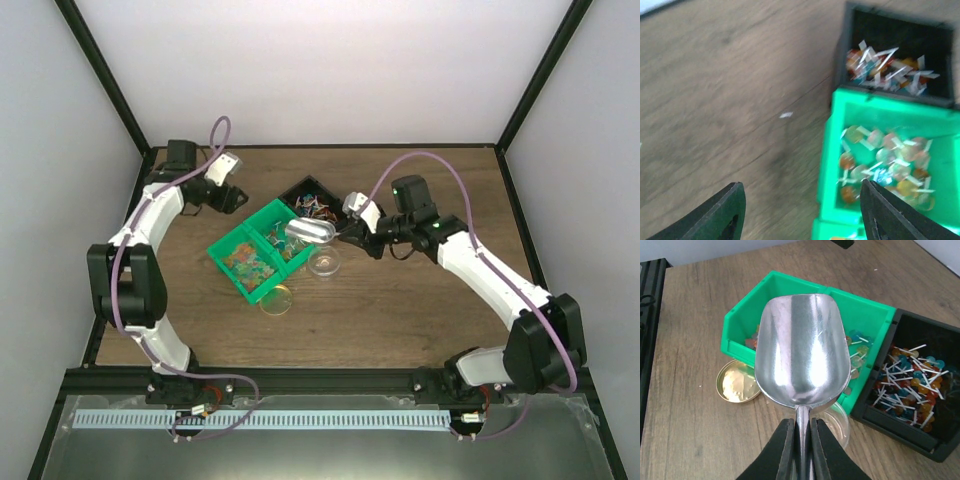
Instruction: Pack the candies
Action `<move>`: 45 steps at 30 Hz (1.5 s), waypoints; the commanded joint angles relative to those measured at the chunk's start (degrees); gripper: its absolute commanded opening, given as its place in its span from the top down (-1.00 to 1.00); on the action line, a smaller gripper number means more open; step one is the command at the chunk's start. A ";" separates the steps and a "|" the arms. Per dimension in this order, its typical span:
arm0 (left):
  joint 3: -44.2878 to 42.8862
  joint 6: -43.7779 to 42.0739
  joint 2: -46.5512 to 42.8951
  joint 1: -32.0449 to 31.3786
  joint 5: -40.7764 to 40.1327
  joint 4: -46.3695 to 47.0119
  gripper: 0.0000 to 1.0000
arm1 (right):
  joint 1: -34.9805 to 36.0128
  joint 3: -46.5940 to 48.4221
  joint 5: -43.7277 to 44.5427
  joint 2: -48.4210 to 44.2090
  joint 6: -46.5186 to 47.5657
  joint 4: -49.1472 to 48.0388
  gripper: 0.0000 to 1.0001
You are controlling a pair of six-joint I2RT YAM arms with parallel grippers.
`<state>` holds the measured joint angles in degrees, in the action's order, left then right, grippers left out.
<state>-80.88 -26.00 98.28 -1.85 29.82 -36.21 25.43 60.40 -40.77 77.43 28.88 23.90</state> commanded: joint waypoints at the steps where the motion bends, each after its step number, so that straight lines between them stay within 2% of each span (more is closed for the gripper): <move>1: -1.31 -8.95 4.26 2.05 -7.11 -7.94 -0.27 | 2.61 2.88 2.65 0.54 -1.44 -0.02 0.99; 3: -0.79 -14.68 5.19 2.27 -6.73 -12.16 -0.21 | 2.82 2.88 2.42 0.83 -1.63 -0.01 0.99; 6: 1.58 -19.82 4.65 2.26 -6.10 -13.78 -0.18 | 2.96 2.88 2.28 1.07 -1.50 0.17 0.99; 11: 5.18 -20.92 4.20 2.27 -5.40 -12.91 -0.16 | 3.24 3.26 2.90 1.45 -1.50 0.56 0.99; 15: 7.63 -16.63 4.31 2.11 -6.56 -8.90 -0.03 | 3.98 3.62 4.47 1.84 -2.20 0.64 0.99; 25: 12.08 3.78 2.37 2.11 -10.10 2.29 0.51 | 4.19 5.22 5.52 3.47 -1.72 1.12 0.99; 28: 13.86 8.42 1.08 2.11 -11.51 5.73 0.61 | 4.21 5.55 5.28 3.85 -1.26 1.28 0.99; 34: 15.59 14.89 0.26 1.99 -16.21 10.14 0.67 | 4.19 6.01 5.82 4.37 -0.73 1.36 0.99; 39: 15.72 13.07 -0.48 0.60 -11.08 9.75 0.64 | 4.76 6.84 6.37 5.43 -0.41 1.75 0.99; 45: 19.03 11.99 -3.35 -3.46 -10.27 9.36 0.63 | 9.54 9.51 12.70 9.37 0.64 3.43 0.99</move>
<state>-63.77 -14.13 98.13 -2.66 16.82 -28.01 31.35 65.41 -32.42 83.99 28.18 25.34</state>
